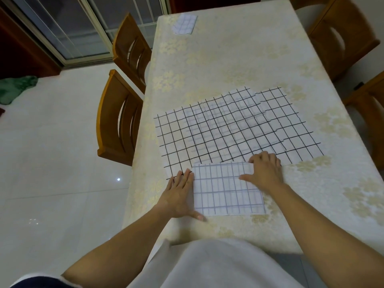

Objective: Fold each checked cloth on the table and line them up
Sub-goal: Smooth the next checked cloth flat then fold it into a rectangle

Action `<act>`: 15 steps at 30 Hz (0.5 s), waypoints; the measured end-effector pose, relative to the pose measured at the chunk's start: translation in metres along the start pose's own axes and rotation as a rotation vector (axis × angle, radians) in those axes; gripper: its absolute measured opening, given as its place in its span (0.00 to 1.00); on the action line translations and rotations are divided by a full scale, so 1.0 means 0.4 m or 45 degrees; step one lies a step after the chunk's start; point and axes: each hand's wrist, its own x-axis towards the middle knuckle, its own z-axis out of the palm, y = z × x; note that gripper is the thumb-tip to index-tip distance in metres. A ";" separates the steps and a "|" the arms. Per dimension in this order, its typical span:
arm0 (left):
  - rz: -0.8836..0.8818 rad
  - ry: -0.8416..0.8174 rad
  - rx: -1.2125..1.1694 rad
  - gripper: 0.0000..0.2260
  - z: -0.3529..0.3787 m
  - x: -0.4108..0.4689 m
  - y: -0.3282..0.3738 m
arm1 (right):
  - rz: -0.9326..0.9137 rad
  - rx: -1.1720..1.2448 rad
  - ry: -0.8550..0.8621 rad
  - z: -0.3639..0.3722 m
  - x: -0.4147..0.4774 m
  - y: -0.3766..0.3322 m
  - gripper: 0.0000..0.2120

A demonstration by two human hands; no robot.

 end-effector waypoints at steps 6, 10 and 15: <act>0.089 0.209 -0.034 0.49 -0.054 0.040 0.069 | 0.093 0.012 -0.252 -0.055 0.044 -0.048 0.35; 0.183 0.128 0.068 0.47 -0.073 0.093 0.132 | 0.235 0.513 -0.187 -0.052 0.014 -0.035 0.31; 0.117 0.013 -0.051 0.54 -0.071 0.140 0.162 | 0.466 0.918 -0.231 -0.041 -0.051 -0.001 0.18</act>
